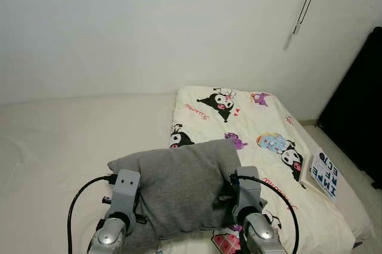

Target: Clean up the room

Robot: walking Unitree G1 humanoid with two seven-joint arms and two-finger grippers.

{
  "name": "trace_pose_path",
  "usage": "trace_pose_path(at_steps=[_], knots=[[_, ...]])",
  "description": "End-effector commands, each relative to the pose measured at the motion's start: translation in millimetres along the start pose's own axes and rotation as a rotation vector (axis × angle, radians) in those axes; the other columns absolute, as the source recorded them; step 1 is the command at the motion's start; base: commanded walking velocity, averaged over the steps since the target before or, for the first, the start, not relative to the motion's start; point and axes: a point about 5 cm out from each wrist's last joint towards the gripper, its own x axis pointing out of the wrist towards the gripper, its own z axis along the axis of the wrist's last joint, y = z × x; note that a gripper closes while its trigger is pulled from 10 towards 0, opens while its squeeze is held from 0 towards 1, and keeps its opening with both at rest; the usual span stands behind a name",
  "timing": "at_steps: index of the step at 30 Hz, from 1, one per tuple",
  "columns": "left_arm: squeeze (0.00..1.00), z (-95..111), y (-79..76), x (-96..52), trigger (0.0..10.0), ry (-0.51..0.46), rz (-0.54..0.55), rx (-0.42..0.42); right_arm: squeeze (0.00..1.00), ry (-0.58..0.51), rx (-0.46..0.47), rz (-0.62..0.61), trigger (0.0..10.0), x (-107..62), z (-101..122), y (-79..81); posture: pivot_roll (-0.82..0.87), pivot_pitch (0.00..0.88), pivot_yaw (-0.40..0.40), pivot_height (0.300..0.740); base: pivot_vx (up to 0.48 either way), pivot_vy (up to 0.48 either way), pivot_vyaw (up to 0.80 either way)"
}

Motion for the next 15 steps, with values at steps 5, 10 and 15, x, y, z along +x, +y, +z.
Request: trace_pose_path(at_steps=[5, 10, 15], knots=[[0.00, 9.6, -1.4, 4.0, 10.0, -0.050, 0.004, 0.021, 0.00, -0.018, -0.020, 0.018, 10.0, 1.9, 3.1, 3.5, 0.00, 0.081, -0.034, 0.740, 0.000, 0.000, 0.00], [0.00, 8.2, -3.0, 4.1, 10.0, -0.045, -0.002, 0.023, 0.00, -0.015, -0.021, 0.013, 10.0, 1.5, 1.8, 2.8, 0.00, 0.085, -0.032, 0.740, 0.000, 0.000, 0.00], [0.00, 8.4, -3.5, 3.7, 10.0, -0.045, -0.004, 0.024, 0.00, -0.014, -0.017, 0.013, 10.0, 1.1, 1.2, 3.0, 0.00, 0.086, -0.031, 0.740, 0.000, 0.000, 0.00]])
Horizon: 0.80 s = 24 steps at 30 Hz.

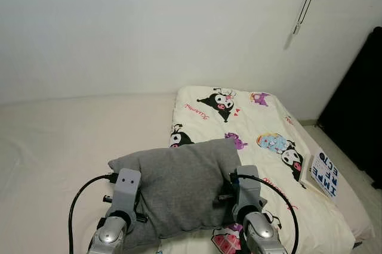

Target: Clean up the room

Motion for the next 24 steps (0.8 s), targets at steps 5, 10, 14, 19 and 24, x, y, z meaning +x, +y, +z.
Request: trace_pose_path(at_steps=[5, 10, 14, 19, 24], knots=[[0.00, 7.7, -3.1, 0.9, 10.0, -0.046, -0.004, 0.019, 0.00, -0.012, -0.013, 0.020, 10.0, -0.4, -0.1, 3.8, 0.00, 0.089, -0.032, 0.740, 0.000, 0.000, 0.00], [0.00, 8.7, -3.5, 1.4, 10.0, -0.050, -0.007, 0.016, 0.00, -0.014, -0.011, 0.021, 10.0, -0.5, 0.3, 3.7, 0.00, 0.088, -0.032, 0.740, 0.000, 0.000, 0.00], [0.00, 8.9, -3.5, 1.8, 10.0, -0.051, -0.008, 0.015, 0.00, -0.015, -0.012, 0.021, 10.0, -0.3, 0.4, 3.8, 0.00, 0.088, -0.031, 0.740, 0.000, 0.124, 0.00], [0.00, 9.7, -3.6, 2.2, 10.0, -0.054, -0.010, 0.016, 0.00, -0.015, -0.011, 0.020, 10.0, 0.0, 0.6, 4.0, 0.00, 0.089, -0.031, 0.740, 0.000, 0.306, 0.00], [0.00, 10.2, -3.3, 2.4, 10.0, -0.055, -0.010, 0.018, 0.00, -0.015, -0.011, 0.020, 10.0, 0.3, 0.9, 4.1, 0.00, 0.089, -0.030, 0.740, 0.000, 0.360, 0.00]])
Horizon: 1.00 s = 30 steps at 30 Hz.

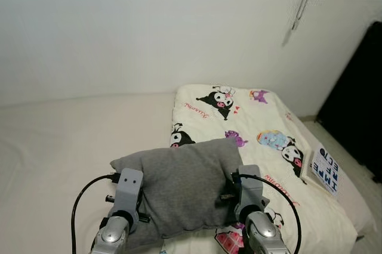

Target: Clean up the room

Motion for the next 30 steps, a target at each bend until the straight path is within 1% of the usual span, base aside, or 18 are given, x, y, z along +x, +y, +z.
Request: trace_pose_path(at_steps=[1, 30], knots=[[0.00, 8.2, 1.1, 1.2, 10.0, -0.048, 0.003, 0.022, 0.00, -0.015, -0.009, 0.025, 10.0, 0.6, 1.0, 6.3, 0.00, 0.089, -0.030, 0.740, 0.000, 0.364, 0.00], [0.00, 8.2, 4.2, 0.3, 10.0, -0.049, 0.015, 0.024, 0.00, -0.016, -0.008, 0.034, 10.0, 2.2, 2.3, 7.9, 0.01, 0.089, -0.036, 0.740, 0.000, 0.364, 0.00]])
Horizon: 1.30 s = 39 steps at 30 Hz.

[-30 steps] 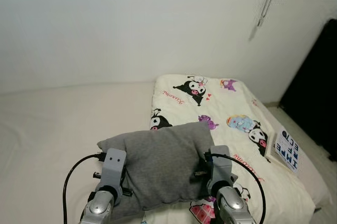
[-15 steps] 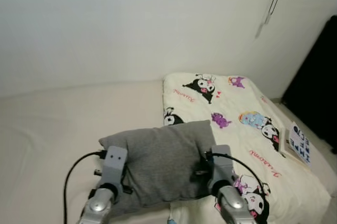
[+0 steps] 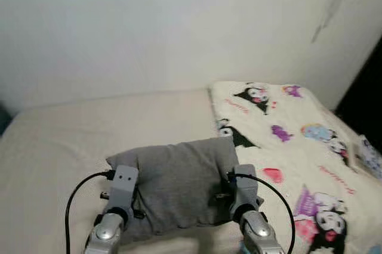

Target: Clean up the room

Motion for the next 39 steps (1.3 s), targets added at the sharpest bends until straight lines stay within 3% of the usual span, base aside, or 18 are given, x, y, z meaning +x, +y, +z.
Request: trace_pose_path(at_steps=[1, 30, 39], knots=[[0.00, 6.8, -1.1, 0.6, 10.0, -0.040, -0.002, 0.018, 0.00, -0.006, -0.012, 0.025, 10.0, 0.2, 0.1, 4.3, 0.01, 0.089, -0.036, 0.740, 0.000, 0.360, 0.00], [0.00, 7.1, 0.6, -0.1, 10.0, -0.044, -0.001, 0.022, 0.00, -0.009, -0.015, 0.035, 10.0, 1.6, 0.5, 5.7, 0.01, 0.072, -0.038, 0.740, 0.000, 0.358, 0.00], [0.00, 8.9, -0.5, -1.1, 10.0, -0.050, -0.012, 0.044, 0.00, -0.008, -0.011, 0.034, 10.0, 1.4, -0.4, 6.4, 0.02, 0.080, -0.036, 0.740, 0.000, -0.361, 0.00]])
